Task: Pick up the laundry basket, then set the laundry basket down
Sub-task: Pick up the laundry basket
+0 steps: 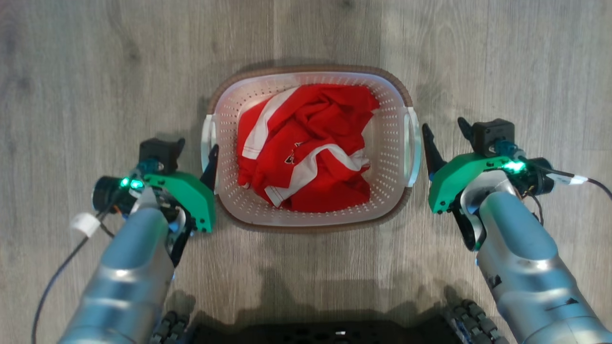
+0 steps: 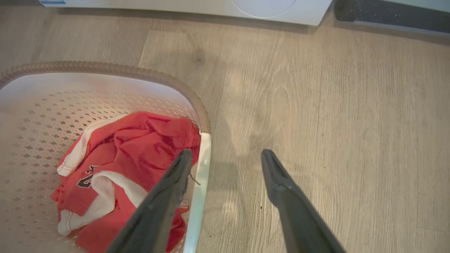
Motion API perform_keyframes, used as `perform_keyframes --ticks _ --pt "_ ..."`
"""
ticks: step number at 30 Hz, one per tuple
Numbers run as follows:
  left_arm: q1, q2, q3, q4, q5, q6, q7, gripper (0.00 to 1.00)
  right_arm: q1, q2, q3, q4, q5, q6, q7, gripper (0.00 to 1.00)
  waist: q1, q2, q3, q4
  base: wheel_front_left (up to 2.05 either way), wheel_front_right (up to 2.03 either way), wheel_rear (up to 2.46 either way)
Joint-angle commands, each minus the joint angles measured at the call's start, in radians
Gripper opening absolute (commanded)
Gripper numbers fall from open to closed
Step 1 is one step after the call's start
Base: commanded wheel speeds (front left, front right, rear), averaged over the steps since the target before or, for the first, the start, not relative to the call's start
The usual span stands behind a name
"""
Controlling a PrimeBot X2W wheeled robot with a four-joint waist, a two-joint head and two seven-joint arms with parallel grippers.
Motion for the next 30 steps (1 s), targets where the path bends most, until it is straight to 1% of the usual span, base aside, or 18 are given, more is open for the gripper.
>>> perform_keyframes --ticks 1,12,30 --pt "-0.004 0.037 0.016 -0.003 -0.010 0.001 -0.005 1.00 0.015 0.008 0.027 -0.007 0.004 0.003 -0.002 1.00 -0.0001 0.0000 0.011 -0.004 0.00 0.00 0.00" --pt "-0.070 0.050 -0.068 0.103 -0.130 0.001 -0.005 1.00 -0.002 0.008 0.108 0.039 0.074 0.003 0.022 1.00 -0.0001 0.0000 0.056 -0.014 0.00 0.00 0.00" --pt "-0.142 0.056 -0.237 0.172 -0.300 0.001 -0.005 1.00 -0.044 0.008 0.151 0.077 0.118 0.003 0.049 1.00 -0.0001 0.0000 0.117 0.001 0.00 0.00 0.00"
